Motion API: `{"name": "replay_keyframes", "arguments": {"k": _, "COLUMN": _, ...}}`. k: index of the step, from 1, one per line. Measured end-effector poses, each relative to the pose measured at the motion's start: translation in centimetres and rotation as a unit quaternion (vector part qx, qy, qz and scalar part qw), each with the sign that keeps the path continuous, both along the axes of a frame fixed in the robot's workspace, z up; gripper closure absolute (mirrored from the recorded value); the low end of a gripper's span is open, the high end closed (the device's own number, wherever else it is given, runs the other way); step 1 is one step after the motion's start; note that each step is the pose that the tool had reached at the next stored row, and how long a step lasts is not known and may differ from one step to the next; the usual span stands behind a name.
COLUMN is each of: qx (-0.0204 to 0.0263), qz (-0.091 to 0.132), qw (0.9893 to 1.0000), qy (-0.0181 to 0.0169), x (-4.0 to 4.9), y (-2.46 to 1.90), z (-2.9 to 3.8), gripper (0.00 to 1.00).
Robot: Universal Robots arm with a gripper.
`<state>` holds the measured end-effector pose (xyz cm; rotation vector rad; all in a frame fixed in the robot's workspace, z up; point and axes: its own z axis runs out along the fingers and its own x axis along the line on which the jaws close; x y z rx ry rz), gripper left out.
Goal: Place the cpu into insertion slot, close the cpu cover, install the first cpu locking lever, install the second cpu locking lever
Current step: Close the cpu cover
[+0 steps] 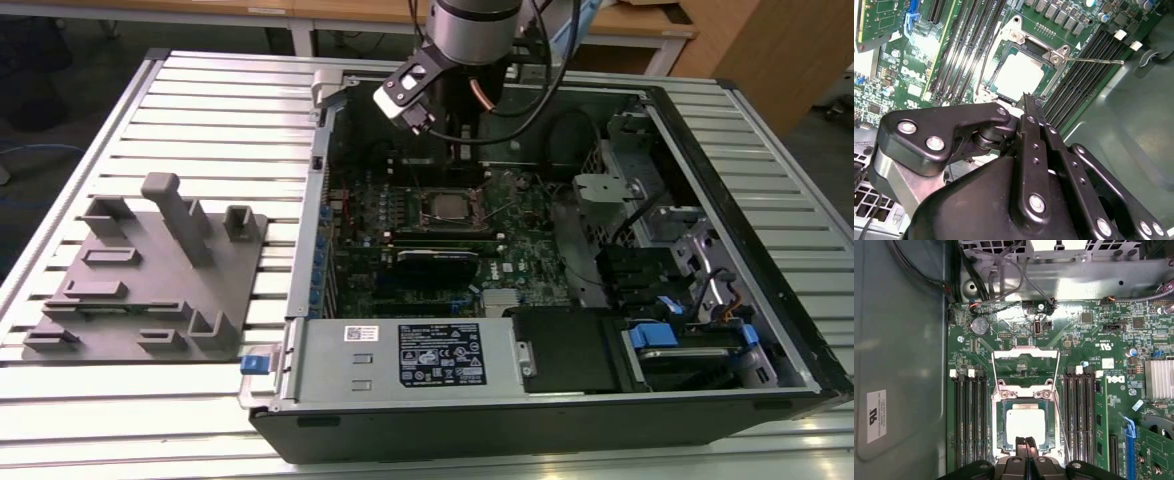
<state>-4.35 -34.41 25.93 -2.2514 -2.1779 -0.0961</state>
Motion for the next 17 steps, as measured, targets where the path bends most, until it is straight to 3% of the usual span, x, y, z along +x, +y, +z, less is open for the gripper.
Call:
{"name": "replay_keyframes", "arguments": {"k": 8, "qx": 0.0001, "qz": 0.000, "qw": 1.0000, "qy": 0.0000, "x": 0.04, "y": 0.00, "z": 0.05, "gripper": 0.89}}
{"name": "replay_keyframes", "arguments": {"k": 17, "qx": 0.0000, "qz": 0.000, "qw": 1.0000, "qy": 0.0000, "x": 0.77, "y": 0.03, "z": 0.02, "gripper": 0.89}}
